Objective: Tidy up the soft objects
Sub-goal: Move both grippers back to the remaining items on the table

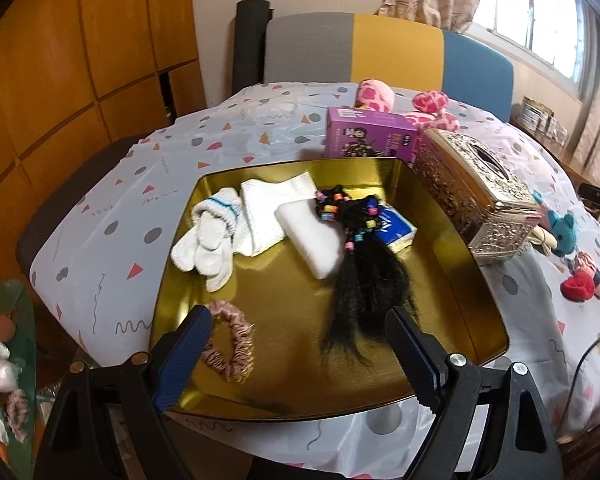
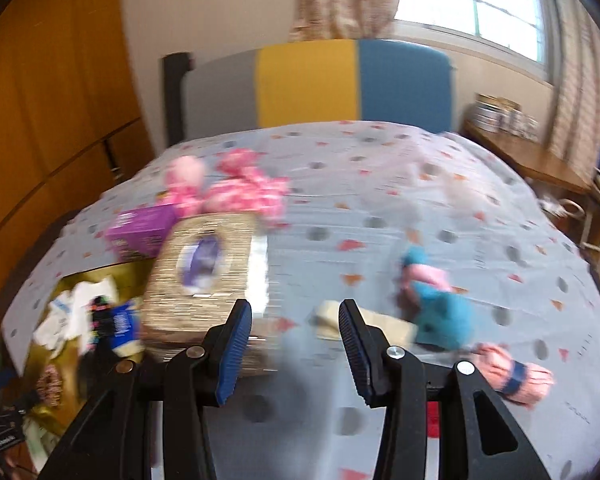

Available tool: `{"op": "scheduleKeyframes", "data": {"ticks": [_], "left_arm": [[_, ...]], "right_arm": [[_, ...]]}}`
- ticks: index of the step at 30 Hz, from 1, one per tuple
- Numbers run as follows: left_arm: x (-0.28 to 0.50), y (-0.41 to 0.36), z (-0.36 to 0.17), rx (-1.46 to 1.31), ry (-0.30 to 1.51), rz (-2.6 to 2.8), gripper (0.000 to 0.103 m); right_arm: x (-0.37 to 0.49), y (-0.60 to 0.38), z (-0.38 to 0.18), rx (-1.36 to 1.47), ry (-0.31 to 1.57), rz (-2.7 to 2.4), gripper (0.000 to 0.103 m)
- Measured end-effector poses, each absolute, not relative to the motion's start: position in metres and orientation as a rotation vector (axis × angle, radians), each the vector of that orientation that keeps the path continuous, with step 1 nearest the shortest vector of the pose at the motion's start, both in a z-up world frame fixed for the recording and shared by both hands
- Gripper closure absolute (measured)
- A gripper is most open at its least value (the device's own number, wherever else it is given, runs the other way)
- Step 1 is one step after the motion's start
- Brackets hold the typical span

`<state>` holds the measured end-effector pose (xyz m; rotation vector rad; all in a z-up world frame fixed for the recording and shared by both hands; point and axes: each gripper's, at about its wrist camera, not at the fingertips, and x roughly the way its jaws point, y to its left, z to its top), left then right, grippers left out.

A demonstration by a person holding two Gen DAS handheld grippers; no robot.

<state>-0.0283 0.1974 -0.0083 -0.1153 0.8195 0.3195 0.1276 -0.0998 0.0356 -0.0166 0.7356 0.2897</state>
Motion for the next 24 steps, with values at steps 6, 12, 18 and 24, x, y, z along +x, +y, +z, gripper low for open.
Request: {"op": "scheduleKeyframes", "data": {"ticks": [6, 12, 18, 24], "left_arm": [[-0.015, 0.173, 0.008, -0.043, 0.791, 0.228, 0.014], [0.013, 0.124, 0.037, 0.082, 0.736, 0.070, 0.014], [0.052, 0.055, 0.056, 0.206, 0.706, -0.127, 0.014], [0.098, -0.028, 0.047, 0.395, 0.740, -0.306, 0.010]], "right_arm": [[0.141, -0.181, 0.018, 0.042, 0.740, 0.099, 0.057], [0.148, -0.261, -0.010, 0.227, 0.777, -0.084, 0.057], [0.144, -0.292, -0.012, 0.402, 0.788, -0.092, 0.057], [0.144, -0.296, -0.012, 0.475, 0.794, -0.059, 0.057]]}}
